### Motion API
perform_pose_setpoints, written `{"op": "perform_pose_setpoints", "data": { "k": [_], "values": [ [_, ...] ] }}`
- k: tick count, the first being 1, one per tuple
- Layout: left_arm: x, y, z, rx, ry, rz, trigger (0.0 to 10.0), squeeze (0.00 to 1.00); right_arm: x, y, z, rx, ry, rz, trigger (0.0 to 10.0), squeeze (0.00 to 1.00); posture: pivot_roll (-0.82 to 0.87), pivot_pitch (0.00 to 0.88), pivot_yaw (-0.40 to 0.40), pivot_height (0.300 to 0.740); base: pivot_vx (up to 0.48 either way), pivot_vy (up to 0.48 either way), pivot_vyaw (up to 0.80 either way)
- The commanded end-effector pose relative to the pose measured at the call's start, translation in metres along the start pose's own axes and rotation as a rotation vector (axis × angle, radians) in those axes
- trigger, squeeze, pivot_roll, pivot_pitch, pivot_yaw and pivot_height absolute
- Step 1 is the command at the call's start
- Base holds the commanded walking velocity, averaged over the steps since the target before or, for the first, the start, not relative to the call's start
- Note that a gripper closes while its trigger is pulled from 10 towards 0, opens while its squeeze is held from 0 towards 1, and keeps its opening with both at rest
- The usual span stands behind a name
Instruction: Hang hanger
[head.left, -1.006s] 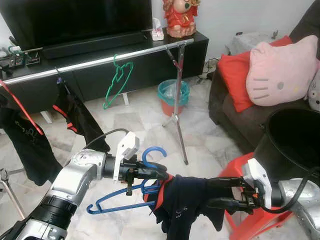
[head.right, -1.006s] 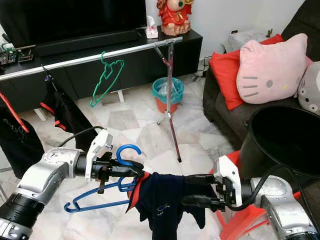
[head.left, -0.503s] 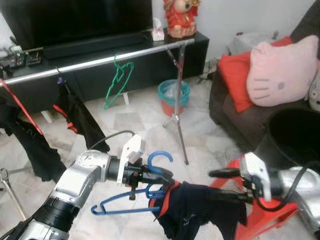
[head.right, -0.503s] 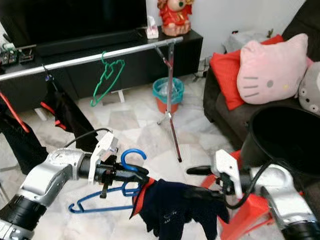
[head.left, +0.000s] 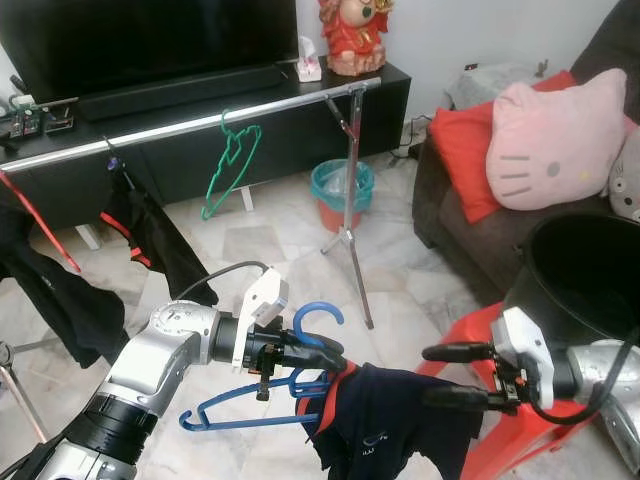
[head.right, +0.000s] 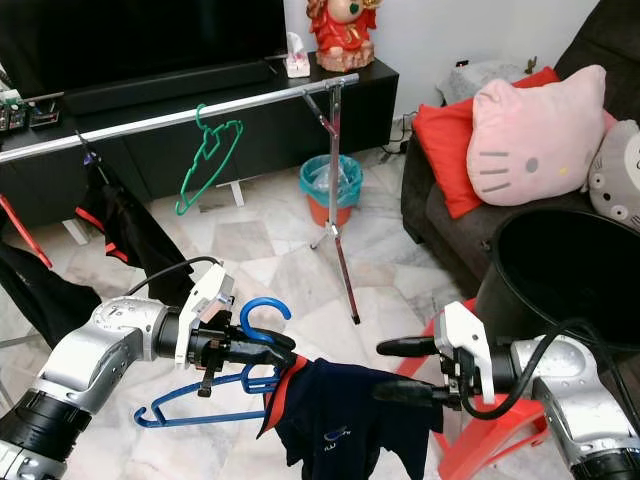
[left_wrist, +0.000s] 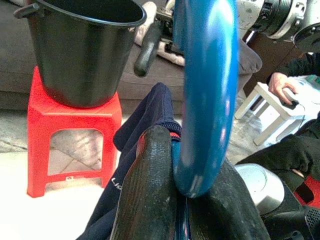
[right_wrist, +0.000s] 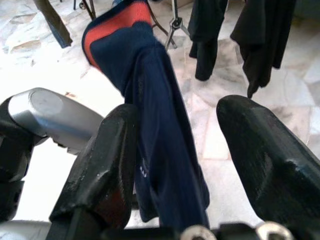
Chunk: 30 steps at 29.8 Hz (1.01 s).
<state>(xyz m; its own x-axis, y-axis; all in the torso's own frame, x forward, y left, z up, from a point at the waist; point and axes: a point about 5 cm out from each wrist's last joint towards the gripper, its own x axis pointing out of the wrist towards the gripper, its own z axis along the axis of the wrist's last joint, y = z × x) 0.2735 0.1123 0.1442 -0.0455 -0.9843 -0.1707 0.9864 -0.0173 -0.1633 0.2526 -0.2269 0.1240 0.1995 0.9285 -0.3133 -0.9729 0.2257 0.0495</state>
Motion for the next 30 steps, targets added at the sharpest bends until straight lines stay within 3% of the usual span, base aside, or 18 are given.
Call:
{"op": "perform_pose_setpoints", "data": {
  "k": [1,7,12,30],
  "values": [
    [0.0,-0.003,0.007,0.021,-0.026,-0.027,10.0,0.0,0.0,-0.014,0.012,-0.076,-0.036,-0.094,10.0,0.0,-0.01,0.059,0.038,0.74,0.0,0.0,0.0],
    [0.0,-0.004,0.007,0.017,-0.026,-0.028,10.0,0.0,0.007,-0.007,0.014,-0.053,-0.054,-0.01,10.0,0.0,-0.01,0.059,0.039,0.74,0.0,0.0,0.0],
    [0.004,-0.003,0.008,0.022,-0.025,-0.033,10.0,0.0,0.023,0.004,0.014,-0.02,-0.082,0.101,10.0,0.0,-0.01,0.054,0.041,0.74,0.0,0.0,0.0],
    [0.012,-0.004,0.008,0.025,-0.038,-0.049,10.0,0.0,0.047,0.019,0.006,0.007,-0.095,0.219,10.0,0.0,-0.01,0.045,0.035,0.74,0.0,0.0,0.0]
  ]
}}
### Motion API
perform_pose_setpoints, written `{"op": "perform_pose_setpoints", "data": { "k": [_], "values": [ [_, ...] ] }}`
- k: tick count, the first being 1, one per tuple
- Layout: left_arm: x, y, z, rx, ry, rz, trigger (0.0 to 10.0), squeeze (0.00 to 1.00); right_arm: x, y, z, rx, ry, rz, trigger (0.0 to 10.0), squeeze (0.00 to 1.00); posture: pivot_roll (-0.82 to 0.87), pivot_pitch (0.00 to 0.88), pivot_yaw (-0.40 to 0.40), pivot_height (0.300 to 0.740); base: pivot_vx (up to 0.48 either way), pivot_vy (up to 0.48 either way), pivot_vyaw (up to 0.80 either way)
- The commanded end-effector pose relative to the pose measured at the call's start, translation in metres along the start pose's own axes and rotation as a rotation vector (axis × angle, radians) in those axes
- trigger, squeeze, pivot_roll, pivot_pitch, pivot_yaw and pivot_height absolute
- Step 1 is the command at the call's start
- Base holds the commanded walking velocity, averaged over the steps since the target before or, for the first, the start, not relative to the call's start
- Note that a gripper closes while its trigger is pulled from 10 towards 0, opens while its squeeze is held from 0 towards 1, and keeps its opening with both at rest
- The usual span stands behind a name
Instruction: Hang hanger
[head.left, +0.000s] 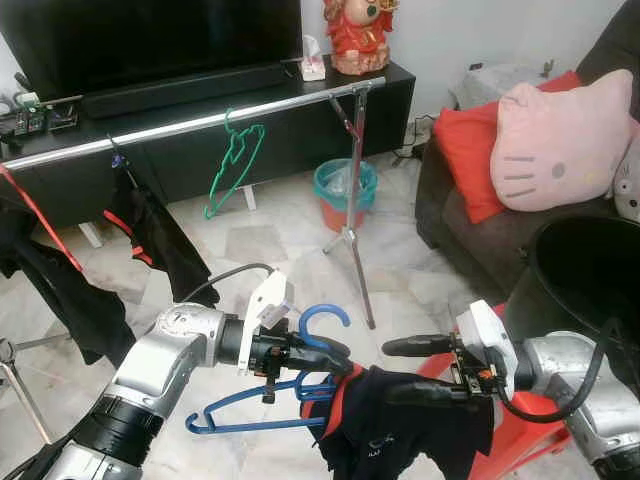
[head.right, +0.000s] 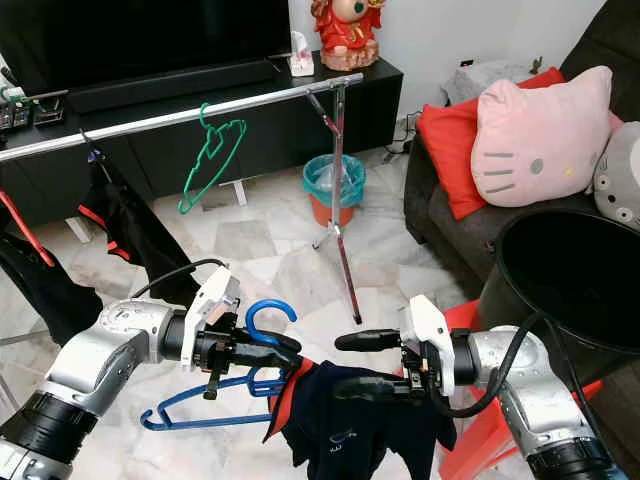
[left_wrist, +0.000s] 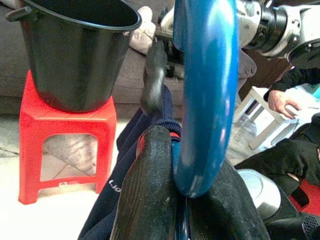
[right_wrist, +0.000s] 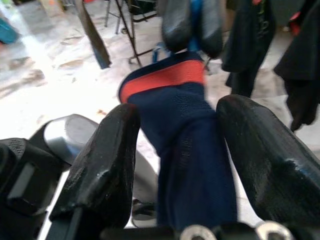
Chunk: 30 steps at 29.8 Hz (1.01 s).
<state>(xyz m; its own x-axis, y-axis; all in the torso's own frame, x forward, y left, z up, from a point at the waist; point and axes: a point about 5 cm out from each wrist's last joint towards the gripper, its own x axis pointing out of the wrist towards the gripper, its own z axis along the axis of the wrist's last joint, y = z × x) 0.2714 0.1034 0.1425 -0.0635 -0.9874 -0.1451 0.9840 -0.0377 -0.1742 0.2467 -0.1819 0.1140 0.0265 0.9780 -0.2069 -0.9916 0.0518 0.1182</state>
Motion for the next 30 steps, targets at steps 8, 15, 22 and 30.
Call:
{"op": "perform_pose_setpoints", "data": {
  "k": [8,15,22,30],
  "values": [
    [0.0037,-0.0019,0.0081,0.031,-0.017,-0.024,10.0,0.0,0.0116,0.0073,-0.0035,0.002,0.006,0.055,10.0,0.0,0.0,0.05,0.035,0.74,0.0,0.0,0.0],
    [0.0039,-0.0022,0.0082,0.031,-0.019,-0.026,10.0,0.0,0.0137,0.0074,-0.006,0.007,0.006,0.051,8.9,0.0,0.0,0.05,0.035,0.74,0.0,0.0,0.0],
    [0.0039,-0.0022,0.0082,0.031,-0.019,-0.026,10.0,0.0,0.0137,0.0074,-0.006,0.007,0.006,0.051,8.9,0.0,0.0,0.05,0.035,0.74,0.0,0.0,0.0],
    [0.0039,-0.0022,0.0082,0.031,-0.019,-0.026,10.0,0.0,0.0137,0.0074,-0.006,0.007,0.006,0.051,8.9,0.0,0.0,0.05,0.035,0.74,0.0,0.0,0.0]
  ]
}}
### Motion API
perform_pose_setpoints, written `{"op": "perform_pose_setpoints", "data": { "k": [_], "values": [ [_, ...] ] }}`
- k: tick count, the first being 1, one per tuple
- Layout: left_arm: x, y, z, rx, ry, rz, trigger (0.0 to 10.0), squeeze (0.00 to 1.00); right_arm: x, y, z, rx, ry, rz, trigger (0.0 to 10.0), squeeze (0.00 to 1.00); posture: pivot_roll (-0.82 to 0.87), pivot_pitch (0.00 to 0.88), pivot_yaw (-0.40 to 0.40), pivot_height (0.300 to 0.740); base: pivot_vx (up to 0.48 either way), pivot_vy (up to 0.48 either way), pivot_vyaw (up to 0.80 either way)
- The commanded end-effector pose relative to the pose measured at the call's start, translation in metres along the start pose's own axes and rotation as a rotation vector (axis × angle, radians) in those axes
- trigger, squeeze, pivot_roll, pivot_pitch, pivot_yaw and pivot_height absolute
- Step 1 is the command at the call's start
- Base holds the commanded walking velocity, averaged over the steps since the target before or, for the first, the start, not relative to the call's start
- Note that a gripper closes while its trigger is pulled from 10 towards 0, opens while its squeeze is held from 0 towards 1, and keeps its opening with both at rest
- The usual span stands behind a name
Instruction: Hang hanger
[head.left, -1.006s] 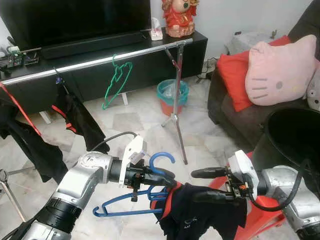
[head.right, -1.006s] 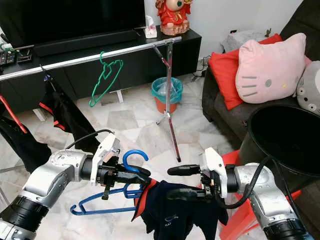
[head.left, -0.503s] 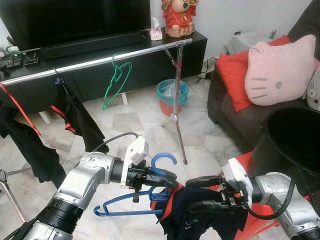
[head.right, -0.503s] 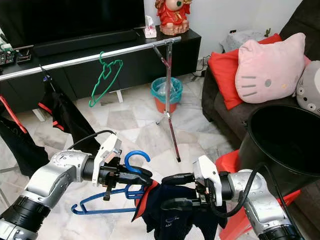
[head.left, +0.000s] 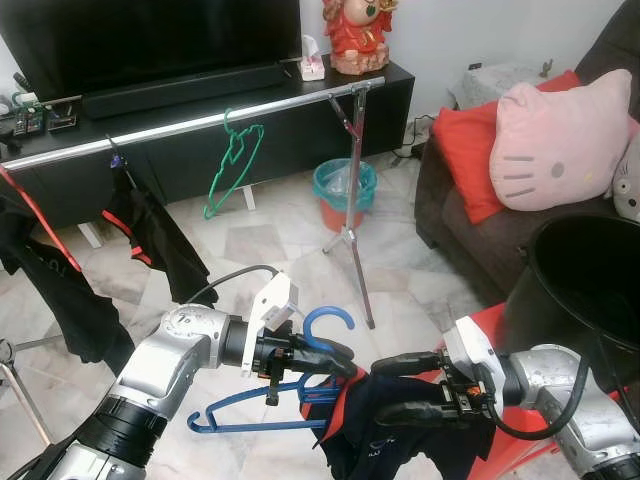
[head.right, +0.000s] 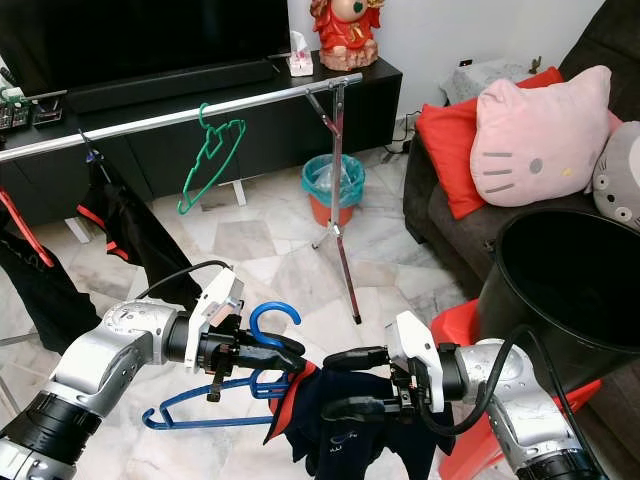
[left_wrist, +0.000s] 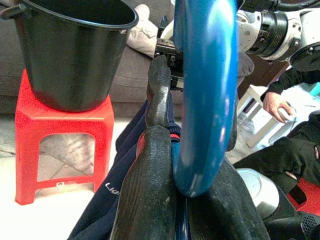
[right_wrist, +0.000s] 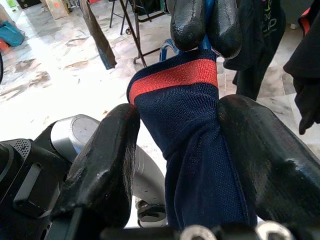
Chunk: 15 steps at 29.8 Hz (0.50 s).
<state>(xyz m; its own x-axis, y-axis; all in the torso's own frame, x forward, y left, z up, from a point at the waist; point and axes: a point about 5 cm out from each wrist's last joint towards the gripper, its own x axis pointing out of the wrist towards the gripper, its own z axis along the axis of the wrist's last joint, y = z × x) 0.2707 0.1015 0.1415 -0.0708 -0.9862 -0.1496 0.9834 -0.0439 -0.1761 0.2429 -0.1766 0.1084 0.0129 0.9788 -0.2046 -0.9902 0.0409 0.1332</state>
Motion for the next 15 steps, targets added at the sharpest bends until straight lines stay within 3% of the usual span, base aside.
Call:
{"op": "perform_pose_setpoints", "data": {
  "k": [1,11,12,14,15],
  "values": [
    [0.002,-0.002,0.009,0.032,-0.024,-0.02,10.0,0.0,0.008,0.004,-0.001,-0.006,0.007,0.037,8.9,0.0,0.0,0.05,0.035,0.74,0.0,0.0,0.0],
    [0.002,-0.002,0.009,0.032,-0.024,-0.02,10.0,0.0,0.008,0.004,-0.002,-0.005,0.008,0.037,8.9,0.0,0.0,0.05,0.035,0.74,0.0,0.0,0.0],
    [0.002,-0.001,0.01,0.032,-0.026,-0.016,10.0,0.0,0.005,-0.007,-0.007,-0.034,0.048,-0.078,10.0,0.0,0.0,0.06,0.034,0.74,0.0,0.0,0.0],
    [0.001,0.0,0.01,0.03,-0.03,-0.009,10.0,0.0,0.0,-0.022,-0.014,-0.079,0.098,-0.242,10.0,0.0,0.0,0.06,0.034,0.74,0.0,0.0,0.0],
    [0.001,0.0,0.01,0.03,-0.03,-0.009,10.0,0.0,0.0,-0.022,-0.014,-0.079,0.098,-0.242,10.0,0.0,0.0,0.06,0.034,0.74,0.0,0.0,0.0]
  ]
}}
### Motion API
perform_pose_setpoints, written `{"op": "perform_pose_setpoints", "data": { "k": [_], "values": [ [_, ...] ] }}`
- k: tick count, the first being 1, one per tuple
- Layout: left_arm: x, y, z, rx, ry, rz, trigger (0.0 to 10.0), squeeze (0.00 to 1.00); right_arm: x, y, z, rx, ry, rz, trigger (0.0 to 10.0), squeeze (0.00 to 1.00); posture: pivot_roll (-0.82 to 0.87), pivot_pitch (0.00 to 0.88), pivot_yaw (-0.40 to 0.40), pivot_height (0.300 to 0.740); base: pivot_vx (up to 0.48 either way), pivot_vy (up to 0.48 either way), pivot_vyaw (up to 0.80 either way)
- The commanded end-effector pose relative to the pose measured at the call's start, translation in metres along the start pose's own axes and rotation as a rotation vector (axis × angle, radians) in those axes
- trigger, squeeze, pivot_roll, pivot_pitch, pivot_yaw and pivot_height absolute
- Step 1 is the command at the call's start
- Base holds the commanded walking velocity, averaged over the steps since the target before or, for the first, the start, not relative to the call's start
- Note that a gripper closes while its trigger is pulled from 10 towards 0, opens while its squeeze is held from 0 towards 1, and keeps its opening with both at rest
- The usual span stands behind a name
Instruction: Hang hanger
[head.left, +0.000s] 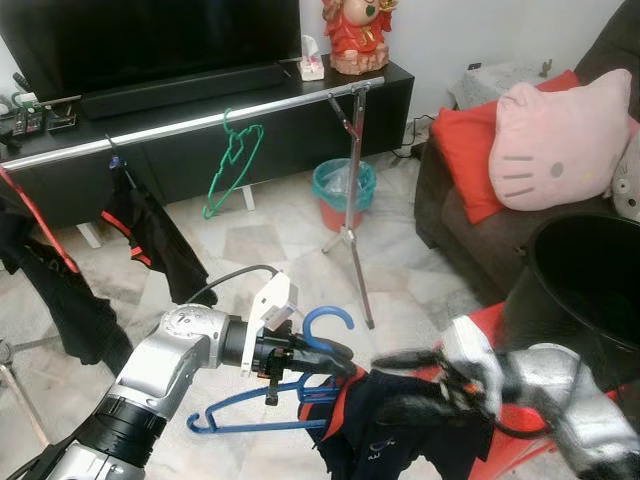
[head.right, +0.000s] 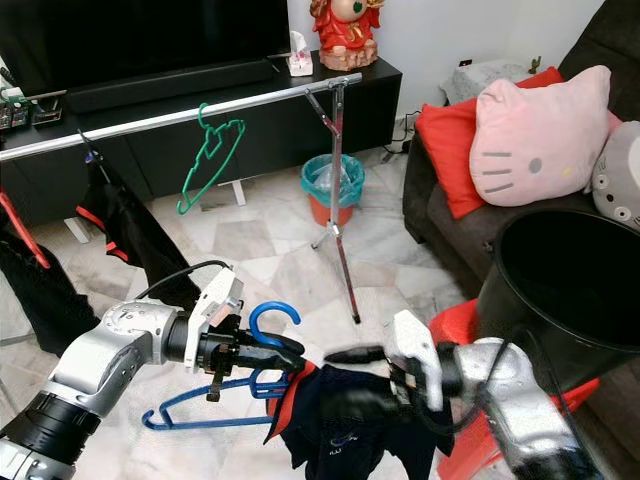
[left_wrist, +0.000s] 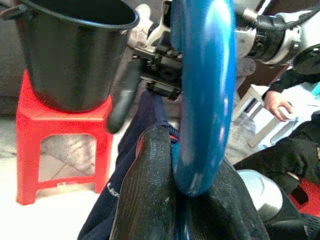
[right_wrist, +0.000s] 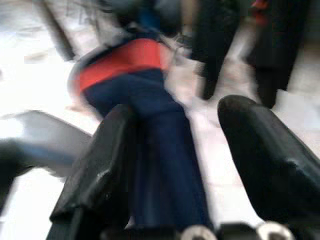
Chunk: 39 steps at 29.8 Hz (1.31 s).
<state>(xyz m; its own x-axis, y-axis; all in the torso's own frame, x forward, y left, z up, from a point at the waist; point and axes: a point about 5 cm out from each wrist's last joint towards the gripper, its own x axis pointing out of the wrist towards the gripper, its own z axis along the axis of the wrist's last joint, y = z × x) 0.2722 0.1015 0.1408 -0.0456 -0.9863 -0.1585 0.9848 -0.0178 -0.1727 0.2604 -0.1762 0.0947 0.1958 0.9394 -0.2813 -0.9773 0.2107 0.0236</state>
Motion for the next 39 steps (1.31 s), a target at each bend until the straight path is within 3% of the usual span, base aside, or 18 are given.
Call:
{"op": "perform_pose_setpoints", "data": {
  "k": [1,16,18,19,20,22,23,39],
  "values": [
    [0.001,-0.002,0.011,0.03,-0.034,-0.034,10.0,0.0,-0.003,-0.004,-0.003,-0.018,0.032,-0.054,10.0,0.0,0.0,0.06,0.034,0.74,0.0,0.0,0.0],
    [0.001,-0.001,0.011,0.03,-0.037,-0.032,10.0,0.0,-0.001,-0.004,-0.004,-0.016,0.012,-0.022,10.0,0.0,0.0,0.06,0.035,0.74,0.0,0.0,0.0],
    [0.001,-0.001,0.011,0.031,-0.038,-0.034,10.0,0.0,0.001,-0.004,-0.003,-0.017,0.007,-0.022,9.5,0.0,0.0,0.059,0.036,0.74,0.0,0.0,0.0],
    [0.002,-0.001,0.012,0.031,-0.038,-0.035,10.0,0.0,0.002,-0.003,-0.002,-0.017,0.0,-0.018,6.9,0.0,0.0,0.059,0.036,0.74,0.0,0.0,0.0],
    [0.003,-0.002,0.012,0.03,-0.039,-0.038,10.0,0.0,0.003,-0.005,0.0,-0.017,-0.015,-0.022,3.5,0.0,0.0,0.059,0.036,0.74,0.0,0.0,0.0],
    [0.003,-0.002,0.012,0.03,-0.04,-0.039,10.0,0.0,0.003,-0.005,0.0,-0.016,-0.019,-0.025,3.5,0.0,0.0,0.059,0.036,0.74,0.0,0.0,0.0],
    [0.003,-0.002,0.012,0.03,-0.04,-0.04,10.0,0.0,0.004,-0.005,0.001,-0.015,-0.022,-0.017,0.0,0.0,0.0,0.059,0.035,0.74,0.0,0.0,0.0],
    [0.004,-0.002,0.012,0.029,-0.042,-0.043,10.0,0.0,0.007,0.0,0.001,0.008,-0.04,0.033,0.0,0.0,0.0,0.058,0.035,0.74,0.0,0.0,0.0]
  ]
}}
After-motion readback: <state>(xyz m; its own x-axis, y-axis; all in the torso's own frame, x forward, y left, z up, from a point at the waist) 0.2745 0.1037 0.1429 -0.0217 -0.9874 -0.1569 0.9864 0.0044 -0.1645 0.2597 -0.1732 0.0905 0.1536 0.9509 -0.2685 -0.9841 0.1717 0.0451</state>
